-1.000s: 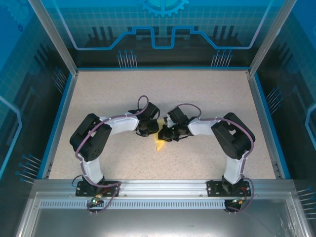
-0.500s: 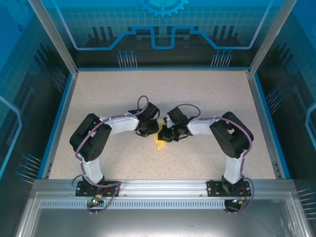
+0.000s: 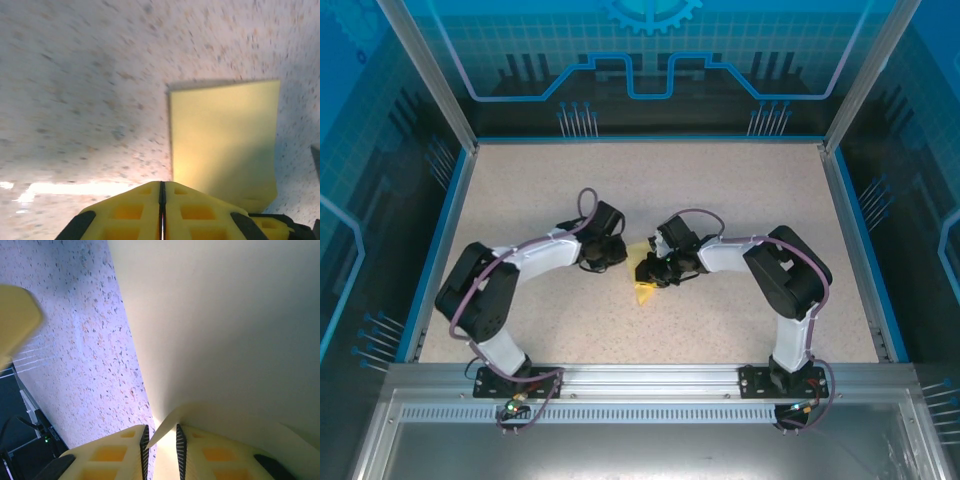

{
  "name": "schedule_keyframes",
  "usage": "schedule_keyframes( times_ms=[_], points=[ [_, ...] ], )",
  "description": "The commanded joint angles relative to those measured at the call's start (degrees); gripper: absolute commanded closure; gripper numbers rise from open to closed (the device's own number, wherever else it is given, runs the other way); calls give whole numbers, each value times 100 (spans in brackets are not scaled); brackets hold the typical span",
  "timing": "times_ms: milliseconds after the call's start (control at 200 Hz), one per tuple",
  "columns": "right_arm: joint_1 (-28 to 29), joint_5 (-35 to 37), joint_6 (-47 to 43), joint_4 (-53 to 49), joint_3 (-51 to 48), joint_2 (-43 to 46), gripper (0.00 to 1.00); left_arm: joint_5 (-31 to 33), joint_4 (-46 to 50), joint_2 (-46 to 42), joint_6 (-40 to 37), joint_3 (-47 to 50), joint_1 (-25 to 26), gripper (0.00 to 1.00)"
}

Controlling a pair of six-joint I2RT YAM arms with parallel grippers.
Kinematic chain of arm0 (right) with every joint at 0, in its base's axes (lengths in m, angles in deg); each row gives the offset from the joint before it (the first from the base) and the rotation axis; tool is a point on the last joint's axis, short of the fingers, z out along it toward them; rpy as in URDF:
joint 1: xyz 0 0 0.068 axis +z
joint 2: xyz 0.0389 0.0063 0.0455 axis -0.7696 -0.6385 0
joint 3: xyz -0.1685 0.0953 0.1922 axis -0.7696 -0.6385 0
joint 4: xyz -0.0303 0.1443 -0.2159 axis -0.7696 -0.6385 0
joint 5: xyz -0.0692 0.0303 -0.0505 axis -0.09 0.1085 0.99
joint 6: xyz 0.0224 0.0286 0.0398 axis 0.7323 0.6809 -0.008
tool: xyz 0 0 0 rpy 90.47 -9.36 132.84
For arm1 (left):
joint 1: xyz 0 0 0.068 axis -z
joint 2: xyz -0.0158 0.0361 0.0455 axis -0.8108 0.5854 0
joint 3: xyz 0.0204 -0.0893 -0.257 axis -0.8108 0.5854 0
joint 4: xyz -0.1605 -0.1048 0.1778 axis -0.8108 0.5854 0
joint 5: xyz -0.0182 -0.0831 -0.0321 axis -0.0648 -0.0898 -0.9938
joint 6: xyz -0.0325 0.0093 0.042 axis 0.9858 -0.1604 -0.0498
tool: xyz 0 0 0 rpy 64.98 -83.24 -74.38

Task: Fold a paper plane with a square sheet of paper (pick it up from the middle)
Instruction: Third fold the triangle at the center of the table.

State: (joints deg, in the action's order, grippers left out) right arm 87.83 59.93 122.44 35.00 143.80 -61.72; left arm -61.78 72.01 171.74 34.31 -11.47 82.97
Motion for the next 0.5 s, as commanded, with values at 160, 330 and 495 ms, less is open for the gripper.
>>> schedule_keyframes(
  times_ms=[160,330,495],
  points=[
    [79,104,-358,-11,-112,-53,69,-224,53,-531,-91,503,-270,90],
    [71,264,-446,-192,-109,58,65,-359,-82,-630,-26,664,-261,89],
    [65,264,-414,-197,-125,42,72,-585,-238,-656,6,753,-261,89]
  ],
)
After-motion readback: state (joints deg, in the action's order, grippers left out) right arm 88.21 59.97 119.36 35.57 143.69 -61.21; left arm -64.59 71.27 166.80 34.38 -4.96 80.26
